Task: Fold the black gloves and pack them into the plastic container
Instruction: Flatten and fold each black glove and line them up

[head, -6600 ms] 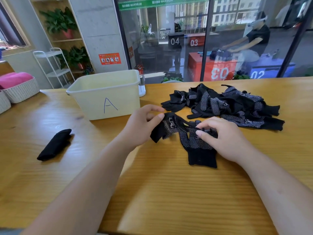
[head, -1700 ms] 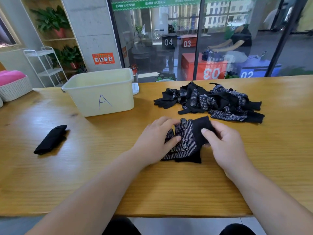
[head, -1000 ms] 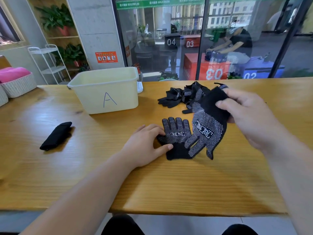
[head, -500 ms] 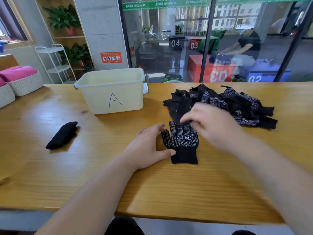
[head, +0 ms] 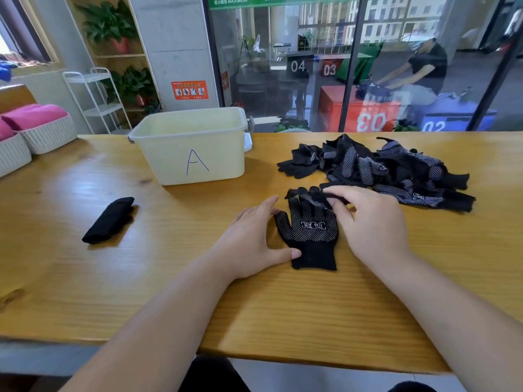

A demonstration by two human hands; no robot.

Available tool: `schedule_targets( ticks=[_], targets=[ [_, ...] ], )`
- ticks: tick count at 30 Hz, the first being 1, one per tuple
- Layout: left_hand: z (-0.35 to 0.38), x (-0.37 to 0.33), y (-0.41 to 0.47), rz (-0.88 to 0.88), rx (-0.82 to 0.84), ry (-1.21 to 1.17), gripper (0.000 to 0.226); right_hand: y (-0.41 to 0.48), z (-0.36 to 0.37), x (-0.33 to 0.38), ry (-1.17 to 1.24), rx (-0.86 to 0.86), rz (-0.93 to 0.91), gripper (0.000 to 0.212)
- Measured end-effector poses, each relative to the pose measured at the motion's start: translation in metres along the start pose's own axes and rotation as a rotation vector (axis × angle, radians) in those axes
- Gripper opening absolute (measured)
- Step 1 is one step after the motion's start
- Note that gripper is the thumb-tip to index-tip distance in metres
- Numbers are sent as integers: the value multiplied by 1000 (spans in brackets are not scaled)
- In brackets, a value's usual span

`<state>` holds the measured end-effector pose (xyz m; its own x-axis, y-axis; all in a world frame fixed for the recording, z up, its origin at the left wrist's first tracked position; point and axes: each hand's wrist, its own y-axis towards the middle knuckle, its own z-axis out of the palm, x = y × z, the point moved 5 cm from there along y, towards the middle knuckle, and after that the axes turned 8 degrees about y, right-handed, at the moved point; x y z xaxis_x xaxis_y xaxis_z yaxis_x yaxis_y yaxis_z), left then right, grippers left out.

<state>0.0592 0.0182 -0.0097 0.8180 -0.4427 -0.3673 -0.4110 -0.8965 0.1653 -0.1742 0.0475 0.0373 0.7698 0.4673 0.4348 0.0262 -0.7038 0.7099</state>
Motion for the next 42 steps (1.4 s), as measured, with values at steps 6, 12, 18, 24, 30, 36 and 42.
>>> schedule_targets(
  ticks=[6,12,18,24,30,36,42],
  targets=[
    [-3,-4,-2,-27,26,1,128,-41,17,8,-132,274,-188,24],
    [-3,-6,-3,-35,48,-6,128,-45,14,9,-141,244,-175,24],
    [-3,-7,-6,-38,71,-25,132,-42,3,10,16,104,-69,26],
    [-4,-8,-6,-43,71,-30,134,-52,8,15,-112,219,-141,29],
    [-4,-6,-5,-39,71,-6,134,-57,9,18,-117,273,-138,25],
    [-6,-2,-7,-9,87,-27,131,-57,9,22,-54,301,-151,18],
    [-3,0,-6,0,87,-7,129,-57,6,19,58,248,-88,18]
  ],
)
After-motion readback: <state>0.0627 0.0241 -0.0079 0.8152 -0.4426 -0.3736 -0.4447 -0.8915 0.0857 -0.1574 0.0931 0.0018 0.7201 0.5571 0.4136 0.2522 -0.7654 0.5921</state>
